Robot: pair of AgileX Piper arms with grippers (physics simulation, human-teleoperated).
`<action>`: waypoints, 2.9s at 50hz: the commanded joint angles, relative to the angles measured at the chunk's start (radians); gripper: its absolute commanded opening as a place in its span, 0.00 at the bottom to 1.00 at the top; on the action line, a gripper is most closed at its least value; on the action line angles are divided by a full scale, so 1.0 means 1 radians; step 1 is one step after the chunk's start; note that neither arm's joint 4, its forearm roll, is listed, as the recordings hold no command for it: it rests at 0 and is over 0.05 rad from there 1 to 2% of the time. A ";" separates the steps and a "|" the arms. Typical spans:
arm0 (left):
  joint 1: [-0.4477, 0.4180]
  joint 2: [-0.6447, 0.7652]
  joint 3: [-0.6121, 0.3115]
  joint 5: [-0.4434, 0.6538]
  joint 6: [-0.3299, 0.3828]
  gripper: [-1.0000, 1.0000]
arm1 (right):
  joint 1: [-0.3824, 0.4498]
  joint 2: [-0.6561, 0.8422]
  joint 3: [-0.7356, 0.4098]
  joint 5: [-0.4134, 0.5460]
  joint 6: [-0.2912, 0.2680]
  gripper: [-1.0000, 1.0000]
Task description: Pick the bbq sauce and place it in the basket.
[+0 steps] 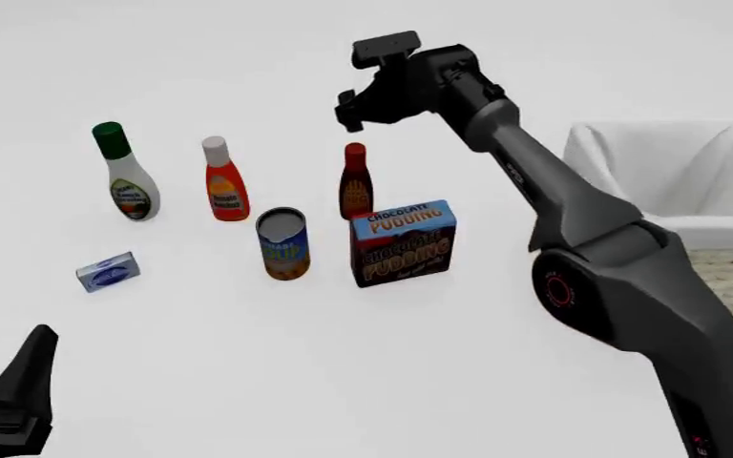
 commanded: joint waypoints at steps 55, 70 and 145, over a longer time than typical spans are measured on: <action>0.000 0.000 0.000 0.000 0.000 1.00 | 0.007 0.137 0.006 -0.033 0.014 1.00; 0.000 0.000 0.000 0.000 0.000 1.00 | 0.005 0.227 -0.137 0.035 0.015 1.00; 0.000 0.000 0.000 0.000 0.000 1.00 | 0.034 0.019 -0.244 0.160 -0.026 0.00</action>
